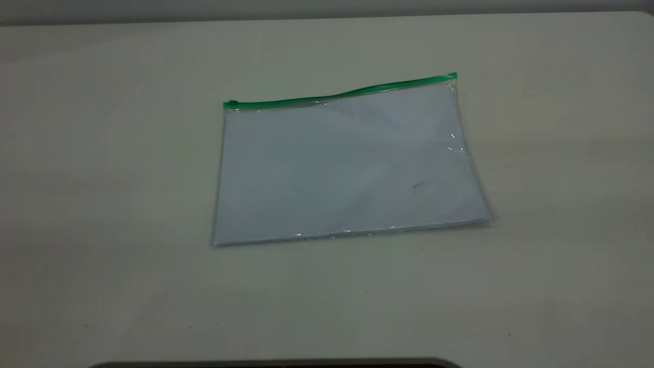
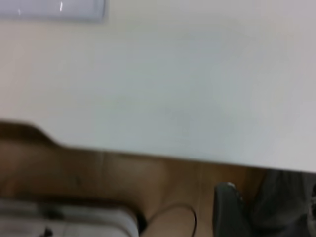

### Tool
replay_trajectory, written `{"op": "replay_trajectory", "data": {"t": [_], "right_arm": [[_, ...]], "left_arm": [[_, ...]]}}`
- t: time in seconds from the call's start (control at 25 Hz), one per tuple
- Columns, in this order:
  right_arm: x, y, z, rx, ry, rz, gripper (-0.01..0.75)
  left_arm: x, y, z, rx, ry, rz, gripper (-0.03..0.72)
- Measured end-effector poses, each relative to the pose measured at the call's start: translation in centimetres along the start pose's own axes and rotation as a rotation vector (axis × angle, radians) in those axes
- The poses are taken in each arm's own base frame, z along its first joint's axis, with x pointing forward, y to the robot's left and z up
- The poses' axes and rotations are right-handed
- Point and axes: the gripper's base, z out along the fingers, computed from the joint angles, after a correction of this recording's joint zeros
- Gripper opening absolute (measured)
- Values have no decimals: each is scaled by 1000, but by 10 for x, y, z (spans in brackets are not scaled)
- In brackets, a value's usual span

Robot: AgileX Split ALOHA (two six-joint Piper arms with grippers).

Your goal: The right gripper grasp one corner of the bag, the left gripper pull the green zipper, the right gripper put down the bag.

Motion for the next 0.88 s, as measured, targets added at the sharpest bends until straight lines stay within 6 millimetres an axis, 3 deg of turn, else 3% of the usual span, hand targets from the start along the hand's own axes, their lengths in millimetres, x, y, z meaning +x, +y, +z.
{"op": "replay_trajectory", "data": {"t": [0.4, 0.88], "right_arm": [[45, -2, -44, 74, -412, 92, 413], [49, -1, -45, 73, -429, 93, 413]], "left_arm": [[12, -1, -10, -57, -107, -47, 452], [21, -3, -16, -48, -176, -27, 452]]}}
